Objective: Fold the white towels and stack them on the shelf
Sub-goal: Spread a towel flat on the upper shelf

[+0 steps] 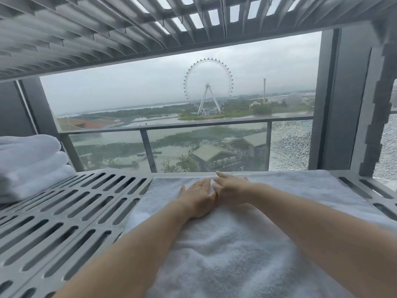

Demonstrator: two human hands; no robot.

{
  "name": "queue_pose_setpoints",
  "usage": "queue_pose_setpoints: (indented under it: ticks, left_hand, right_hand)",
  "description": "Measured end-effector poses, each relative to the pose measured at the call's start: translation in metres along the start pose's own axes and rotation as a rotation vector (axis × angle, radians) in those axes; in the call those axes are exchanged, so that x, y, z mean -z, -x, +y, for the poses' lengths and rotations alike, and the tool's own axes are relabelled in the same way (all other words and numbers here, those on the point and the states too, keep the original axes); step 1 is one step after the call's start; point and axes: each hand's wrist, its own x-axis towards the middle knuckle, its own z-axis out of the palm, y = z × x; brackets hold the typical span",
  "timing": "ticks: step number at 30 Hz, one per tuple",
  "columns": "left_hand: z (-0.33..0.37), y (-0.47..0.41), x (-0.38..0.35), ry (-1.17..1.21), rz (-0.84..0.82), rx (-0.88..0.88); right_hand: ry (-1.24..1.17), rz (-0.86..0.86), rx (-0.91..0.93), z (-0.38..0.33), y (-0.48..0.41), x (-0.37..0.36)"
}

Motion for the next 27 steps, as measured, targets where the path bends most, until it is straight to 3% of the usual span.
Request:
queue_pose_setpoints:
  ticks: [10,17,22,27]
  left_hand:
    - [-0.035,-0.023,0.011,-0.032,-0.009,0.058]
    - [-0.039,-0.029,0.009,-0.057,-0.031,-0.188]
    - [-0.049,-0.03,0.012,-0.083,-0.05,-0.16]
    - [-0.023,-0.03,0.015,-0.064,-0.115,-0.121]
  right_hand:
    - [0.038,0.045,-0.304,0.018,0.003,-0.012]
    - [-0.005,0.046,-0.139,0.02,-0.002,-0.012]
    - [-0.017,0.081,-0.269,0.024,0.002,-0.011]
    - [-0.094,0.079,-0.23,0.032,0.012,-0.003]
